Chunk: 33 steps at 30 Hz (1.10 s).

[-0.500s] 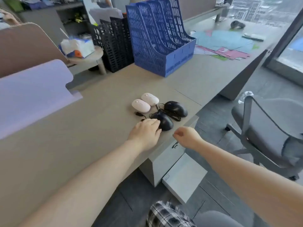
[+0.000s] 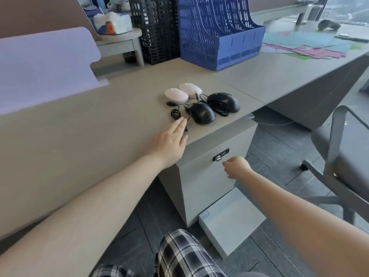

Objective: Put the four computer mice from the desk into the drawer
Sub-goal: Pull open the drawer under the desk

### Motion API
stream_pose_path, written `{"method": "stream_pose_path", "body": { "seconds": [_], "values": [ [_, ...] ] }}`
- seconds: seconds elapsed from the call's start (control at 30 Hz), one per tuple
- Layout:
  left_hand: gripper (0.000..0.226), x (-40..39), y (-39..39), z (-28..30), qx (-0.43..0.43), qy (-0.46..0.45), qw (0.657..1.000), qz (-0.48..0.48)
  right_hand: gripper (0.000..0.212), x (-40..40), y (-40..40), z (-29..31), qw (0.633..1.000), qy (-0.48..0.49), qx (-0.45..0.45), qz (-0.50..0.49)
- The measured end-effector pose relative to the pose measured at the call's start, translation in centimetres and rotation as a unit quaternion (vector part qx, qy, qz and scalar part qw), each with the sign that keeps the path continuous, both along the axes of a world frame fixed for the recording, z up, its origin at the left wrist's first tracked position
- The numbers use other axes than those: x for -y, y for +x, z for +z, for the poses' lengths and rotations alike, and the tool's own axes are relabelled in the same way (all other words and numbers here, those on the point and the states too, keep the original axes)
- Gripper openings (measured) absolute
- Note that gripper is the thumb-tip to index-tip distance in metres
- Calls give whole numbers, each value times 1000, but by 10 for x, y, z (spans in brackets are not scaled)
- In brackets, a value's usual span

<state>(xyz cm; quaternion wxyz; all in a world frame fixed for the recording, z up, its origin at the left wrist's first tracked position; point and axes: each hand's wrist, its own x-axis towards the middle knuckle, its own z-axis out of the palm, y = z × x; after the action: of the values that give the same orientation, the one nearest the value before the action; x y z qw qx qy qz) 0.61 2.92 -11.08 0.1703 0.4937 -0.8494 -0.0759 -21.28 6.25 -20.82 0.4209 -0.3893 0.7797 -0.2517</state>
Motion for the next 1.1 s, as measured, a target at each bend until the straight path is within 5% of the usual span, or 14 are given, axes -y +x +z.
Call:
{"method": "stream_pose_path", "body": {
  "seconds": [0.2,0.43,0.93,1.0,1.1],
  "values": [
    [55,5,3,1,-8,63,996,60,13,9,13,-2,982,-8,166,-89],
    [55,11,2,-7,6,44,997,70,9,32,16,-9,957,14,227,-181],
    [56,10,-4,0,101,50,989,96,9,18,5,0,970,74,181,-143],
    [56,9,-4,0,104,51,989,96,10,2,-5,7,982,102,119,-101],
    [55,8,-5,1,108,49,988,102,34,-22,-19,15,977,12,-213,-4]
  ]
}}
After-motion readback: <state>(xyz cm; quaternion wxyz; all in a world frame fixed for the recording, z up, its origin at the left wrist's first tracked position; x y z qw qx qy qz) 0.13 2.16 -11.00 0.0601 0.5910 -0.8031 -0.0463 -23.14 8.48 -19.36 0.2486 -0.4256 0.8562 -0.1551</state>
